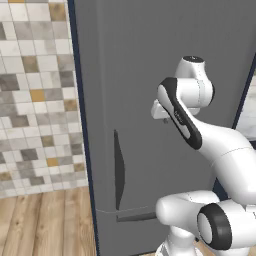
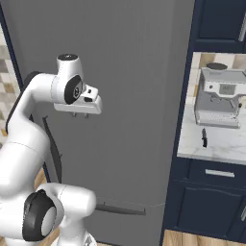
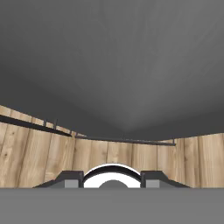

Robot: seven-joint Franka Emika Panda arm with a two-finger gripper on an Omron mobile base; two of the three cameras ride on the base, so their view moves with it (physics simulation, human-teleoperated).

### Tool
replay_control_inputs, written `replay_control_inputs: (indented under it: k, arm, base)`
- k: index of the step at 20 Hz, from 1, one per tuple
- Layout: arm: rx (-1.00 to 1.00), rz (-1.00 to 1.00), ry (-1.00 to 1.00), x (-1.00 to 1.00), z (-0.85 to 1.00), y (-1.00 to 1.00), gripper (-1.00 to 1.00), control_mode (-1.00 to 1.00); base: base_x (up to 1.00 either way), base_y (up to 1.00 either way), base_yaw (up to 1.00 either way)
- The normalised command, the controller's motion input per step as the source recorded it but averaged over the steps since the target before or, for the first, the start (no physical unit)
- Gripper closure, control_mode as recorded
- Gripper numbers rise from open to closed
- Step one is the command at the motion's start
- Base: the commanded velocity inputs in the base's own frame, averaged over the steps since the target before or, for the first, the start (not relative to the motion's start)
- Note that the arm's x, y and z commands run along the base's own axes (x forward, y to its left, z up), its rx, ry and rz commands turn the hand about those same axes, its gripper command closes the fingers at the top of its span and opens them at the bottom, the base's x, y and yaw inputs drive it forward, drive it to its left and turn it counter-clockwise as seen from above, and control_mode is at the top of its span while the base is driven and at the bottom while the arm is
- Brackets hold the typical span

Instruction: Retrieve the butter from the fridge and place it on a plate on the dining table. Then retrieve the butter knife by the fridge and place it near the plate.

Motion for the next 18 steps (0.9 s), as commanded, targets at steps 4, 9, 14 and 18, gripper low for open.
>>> replay_control_inputs:
  k: [4,9,14,18]
  arm:
    - [0.00,0.00,0.00,0.00,0.00,0.00,-1.00,1.00]
    - [0.00,0.00,0.00,0.00,0.00,0.00,-1.00,1.00]
    - [0.00,0.00,0.00,0.00,0.00,0.00,-1.00,1.00]
    - [0.00,0.00,0.00,0.00,0.00,0.00,-1.00,1.00]
  base:
    - [0.00,0.00,0.00]
    - [-0.01,0.00,0.00]
    - [-0.61,0.08,-0.01]
    - [-0.86,0.21,-0.05]
